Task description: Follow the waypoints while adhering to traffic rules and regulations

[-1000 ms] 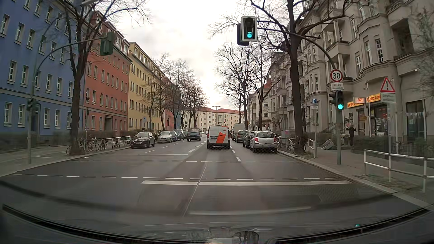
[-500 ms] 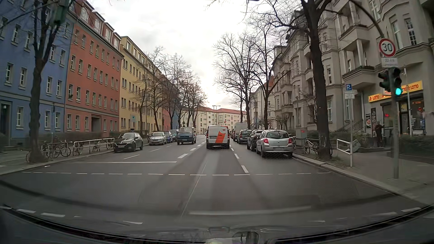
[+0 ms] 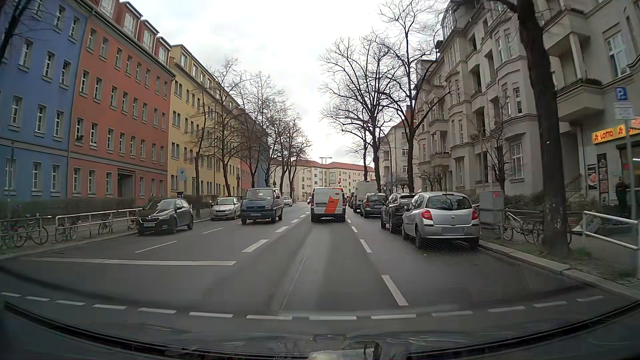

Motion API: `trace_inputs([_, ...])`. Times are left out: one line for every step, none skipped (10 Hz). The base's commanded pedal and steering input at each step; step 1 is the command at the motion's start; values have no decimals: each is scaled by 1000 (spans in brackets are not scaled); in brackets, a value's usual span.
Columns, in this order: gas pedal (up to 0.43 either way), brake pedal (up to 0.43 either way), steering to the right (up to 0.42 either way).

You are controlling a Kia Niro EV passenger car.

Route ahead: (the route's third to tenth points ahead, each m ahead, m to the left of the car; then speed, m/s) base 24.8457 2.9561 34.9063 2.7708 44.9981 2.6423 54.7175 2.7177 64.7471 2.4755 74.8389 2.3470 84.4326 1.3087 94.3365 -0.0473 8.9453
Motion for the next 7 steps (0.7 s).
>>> trace_inputs([47, 12, -16])
trace_inputs([47, 12, -16])
trace_inputs([47, 12, -14])
trace_inputs([47, 12, -11])
trace_inputs([47, 12, -8])
trace_inputs([47, 12, -6])
trace_inputs([47, 12, -5])
